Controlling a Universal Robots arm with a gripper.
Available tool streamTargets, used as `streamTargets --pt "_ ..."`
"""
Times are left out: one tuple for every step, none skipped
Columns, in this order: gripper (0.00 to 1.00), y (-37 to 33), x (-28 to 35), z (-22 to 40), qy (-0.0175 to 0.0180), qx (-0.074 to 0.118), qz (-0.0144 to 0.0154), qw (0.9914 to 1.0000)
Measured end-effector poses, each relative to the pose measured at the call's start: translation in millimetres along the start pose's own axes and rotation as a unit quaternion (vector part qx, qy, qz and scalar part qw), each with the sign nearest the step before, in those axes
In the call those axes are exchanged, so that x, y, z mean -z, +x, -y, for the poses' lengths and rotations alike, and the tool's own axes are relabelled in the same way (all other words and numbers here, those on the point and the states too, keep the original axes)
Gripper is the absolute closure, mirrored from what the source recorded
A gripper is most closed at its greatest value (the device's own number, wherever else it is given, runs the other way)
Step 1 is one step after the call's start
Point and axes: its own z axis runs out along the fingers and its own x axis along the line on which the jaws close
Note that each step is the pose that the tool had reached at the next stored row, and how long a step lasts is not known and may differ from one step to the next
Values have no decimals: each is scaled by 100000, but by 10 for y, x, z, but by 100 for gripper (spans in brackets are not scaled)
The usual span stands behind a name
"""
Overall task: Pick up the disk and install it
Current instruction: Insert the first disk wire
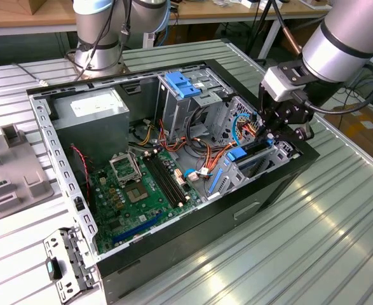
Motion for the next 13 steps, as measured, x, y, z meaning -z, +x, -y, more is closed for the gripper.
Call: streamTargets --pt "83 3 -2 -1 -1 0 37 100000" --pt "83 6 -4 -2 -5 -2 70 100000" --pt "83 10 -6 -4 -8 -4 99 100000" --pt "83 13 -7 -5 -10 -6 115 100000" --pt "83 17 -10 -6 -13 -8 152 100000" --pt "83 22 -11 -7 -14 -7 177 100000" --pt "83 25 -13 -9 -17 -9 197 100000" --pt "83 28 -16 -10 -18 -11 226 100000" --pt "83 31 -18 -12 -21 -16 255 100000" --pt "83 33 -20 -12 -24 -13 275 100000" --pt "83 38 -25 -13 -25 -13 308 100000" --pt "83 42 -30 -14 -28 -18 335 99999" --pt "83 46 -35 -15 -31 -19 355 99999"
